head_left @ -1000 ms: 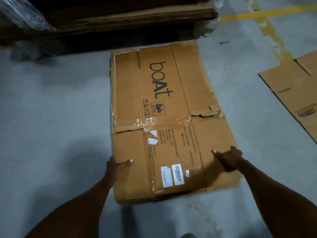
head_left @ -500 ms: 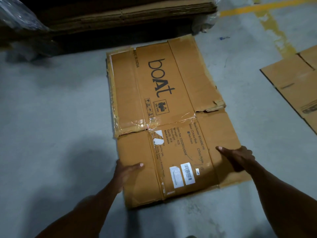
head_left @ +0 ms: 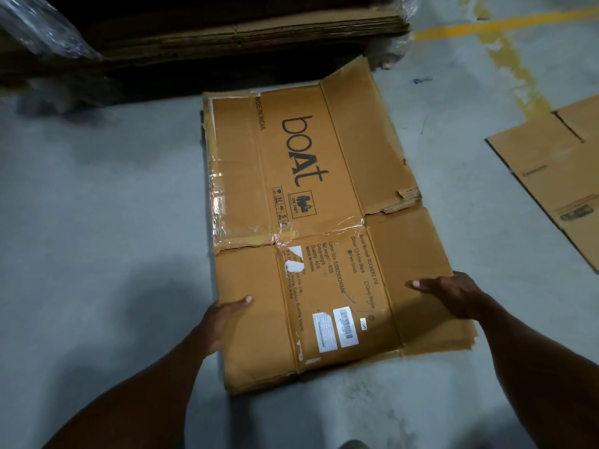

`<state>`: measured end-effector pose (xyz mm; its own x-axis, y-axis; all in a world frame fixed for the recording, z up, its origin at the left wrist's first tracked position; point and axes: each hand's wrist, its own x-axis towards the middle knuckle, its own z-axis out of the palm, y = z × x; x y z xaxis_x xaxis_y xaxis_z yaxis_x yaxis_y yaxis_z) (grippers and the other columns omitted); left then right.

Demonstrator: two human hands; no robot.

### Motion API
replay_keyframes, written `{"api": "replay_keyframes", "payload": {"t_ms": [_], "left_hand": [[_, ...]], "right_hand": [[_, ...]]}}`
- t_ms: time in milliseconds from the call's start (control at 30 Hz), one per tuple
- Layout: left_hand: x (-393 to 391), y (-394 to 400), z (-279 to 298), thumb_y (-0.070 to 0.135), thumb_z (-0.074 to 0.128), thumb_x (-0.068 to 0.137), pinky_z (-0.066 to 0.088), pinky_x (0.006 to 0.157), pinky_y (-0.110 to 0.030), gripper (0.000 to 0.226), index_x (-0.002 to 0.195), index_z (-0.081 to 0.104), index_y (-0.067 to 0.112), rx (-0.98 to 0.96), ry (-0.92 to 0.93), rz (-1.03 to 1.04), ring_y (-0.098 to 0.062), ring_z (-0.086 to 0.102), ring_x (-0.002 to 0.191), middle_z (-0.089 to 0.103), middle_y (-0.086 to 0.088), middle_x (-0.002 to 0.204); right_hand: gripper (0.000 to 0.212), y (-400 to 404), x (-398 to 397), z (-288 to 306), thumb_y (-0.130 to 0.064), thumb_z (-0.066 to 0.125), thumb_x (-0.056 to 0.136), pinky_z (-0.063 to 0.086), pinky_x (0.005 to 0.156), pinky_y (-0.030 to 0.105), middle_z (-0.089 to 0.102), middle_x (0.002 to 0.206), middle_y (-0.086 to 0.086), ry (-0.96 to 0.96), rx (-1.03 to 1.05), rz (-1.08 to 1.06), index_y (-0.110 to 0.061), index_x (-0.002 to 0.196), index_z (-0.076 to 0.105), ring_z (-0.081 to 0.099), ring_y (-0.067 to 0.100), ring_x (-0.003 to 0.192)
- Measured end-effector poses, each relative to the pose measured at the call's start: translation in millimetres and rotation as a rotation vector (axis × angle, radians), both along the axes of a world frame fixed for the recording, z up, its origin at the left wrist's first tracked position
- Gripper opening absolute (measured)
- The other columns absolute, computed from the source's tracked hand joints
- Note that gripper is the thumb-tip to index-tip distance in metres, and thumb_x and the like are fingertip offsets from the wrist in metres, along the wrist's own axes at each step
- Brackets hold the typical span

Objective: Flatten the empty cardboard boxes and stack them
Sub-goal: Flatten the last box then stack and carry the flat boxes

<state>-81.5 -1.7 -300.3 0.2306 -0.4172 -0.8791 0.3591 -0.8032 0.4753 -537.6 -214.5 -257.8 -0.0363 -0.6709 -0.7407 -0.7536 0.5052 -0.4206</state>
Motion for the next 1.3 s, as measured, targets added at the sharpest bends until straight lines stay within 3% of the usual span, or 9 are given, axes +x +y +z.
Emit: {"api": "replay_keyframes", "payload": {"t_ms": [100, 200, 367, 467, 667, 833, 1067, 1200, 1300], "left_hand": [[3, 0, 5, 0.042, 0.096, 0.058, 0.047, 0.104, -0.057, 0.083, 0.129, 0.062, 0.015, 0.011, 0.048, -0.057, -0.036, 0.065, 0.116, 0.071, -0.011, 0.123], [-6, -5, 24, 0.044, 0.096, 0.054, 0.055, 0.095, -0.055, 0.079, 0.12, 0.067, 0.012, -0.034, -0.166, -0.045, -0.034, 0.071, 0.102, 0.076, -0.008, 0.109], [-15, -17, 80, 0.03, 0.09, 0.069, 0.056, 0.091, -0.044, 0.043, 0.098, 0.066, 0.009, -0.032, -0.413, -0.044, -0.031, 0.068, 0.093, 0.072, -0.011, 0.103], [-4, -17, 119, 0.027, 0.09, 0.068, 0.056, 0.091, -0.045, 0.041, 0.097, 0.068, 0.009, -0.031, -0.445, -0.037, -0.032, 0.068, 0.093, 0.072, -0.012, 0.102], [24, 12, 191, 0.046, 0.09, 0.045, 0.058, 0.089, -0.042, 0.082, 0.112, 0.07, 0.003, -0.02, -0.493, -0.099, -0.031, 0.069, 0.093, 0.073, -0.011, 0.106], [20, 48, 265, 0.029, 0.089, 0.066, 0.051, 0.081, -0.034, 0.061, 0.111, 0.065, -0.003, -0.061, -0.567, -0.087, -0.029, 0.063, 0.093, 0.065, -0.011, 0.105], [24, 99, 324, 0.034, 0.089, 0.058, 0.058, 0.085, -0.042, 0.063, 0.108, 0.068, 0.002, -0.137, -0.534, -0.052, -0.033, 0.068, 0.091, 0.072, -0.013, 0.105], [21, 115, 360, 0.03, 0.088, 0.065, 0.054, 0.076, -0.036, 0.042, 0.095, 0.068, 0.007, -0.215, -0.551, 0.008, -0.029, 0.067, 0.087, 0.071, -0.01, 0.098], [27, 115, 383, 0.029, 0.087, 0.068, 0.055, 0.074, -0.036, 0.032, 0.088, 0.068, 0.013, -0.278, -0.571, 0.039, -0.028, 0.068, 0.084, 0.072, -0.007, 0.093]], "right_hand": [[0.047, -2, 5, 23, -0.056, 0.07, 0.082, 0.053, 0.097, 0.048, 0.069, 0.119, 0.002, -0.233, 0.11, 0.154, -0.029, 0.121, 0.062, 0.067, 0.024, 0.105], [0.038, 2, 17, 36, -0.059, 0.072, 0.08, 0.05, 0.099, 0.048, 0.063, 0.119, -0.003, -0.215, 0.112, 0.208, -0.041, 0.11, 0.056, 0.063, 0.025, 0.109], [0.085, 15, 37, 74, -0.065, 0.075, 0.072, 0.052, 0.096, 0.048, 0.058, 0.127, -0.002, -0.167, 0.004, 0.165, -0.029, 0.14, 0.039, 0.062, 0.029, 0.111], [0.08, 33, 51, 105, -0.067, 0.07, 0.075, 0.05, 0.098, 0.051, 0.059, 0.126, -0.001, -0.128, -0.07, 0.137, -0.026, 0.138, 0.041, 0.061, 0.031, 0.11], [0.071, 76, 70, 177, -0.052, 0.079, 0.075, 0.051, 0.092, 0.051, 0.061, 0.114, 0.007, -0.11, -0.056, -0.02, -0.014, 0.127, 0.05, 0.061, 0.032, 0.097], [0.06, 119, 71, 239, -0.052, 0.082, 0.071, 0.057, 0.086, 0.052, 0.068, 0.105, 0.011, -0.12, -0.094, -0.061, -0.011, 0.108, 0.06, 0.067, 0.035, 0.089], [0.052, 160, 69, 319, -0.047, 0.082, 0.074, 0.058, 0.074, 0.043, 0.067, 0.1, 0.013, -0.121, -0.212, -0.041, -0.007, 0.099, 0.06, 0.066, 0.034, 0.086], [0.056, 170, 65, 354, -0.052, 0.081, 0.072, 0.052, 0.056, 0.032, 0.07, 0.095, 0.016, -0.127, -0.304, -0.04, -0.003, 0.095, 0.065, 0.067, 0.03, 0.076], [0.058, 168, 65, 376, -0.057, 0.08, 0.07, 0.06, 0.068, 0.041, 0.071, 0.095, 0.012, -0.157, -0.363, -0.039, -0.007, 0.097, 0.067, 0.069, 0.033, 0.082]]}}
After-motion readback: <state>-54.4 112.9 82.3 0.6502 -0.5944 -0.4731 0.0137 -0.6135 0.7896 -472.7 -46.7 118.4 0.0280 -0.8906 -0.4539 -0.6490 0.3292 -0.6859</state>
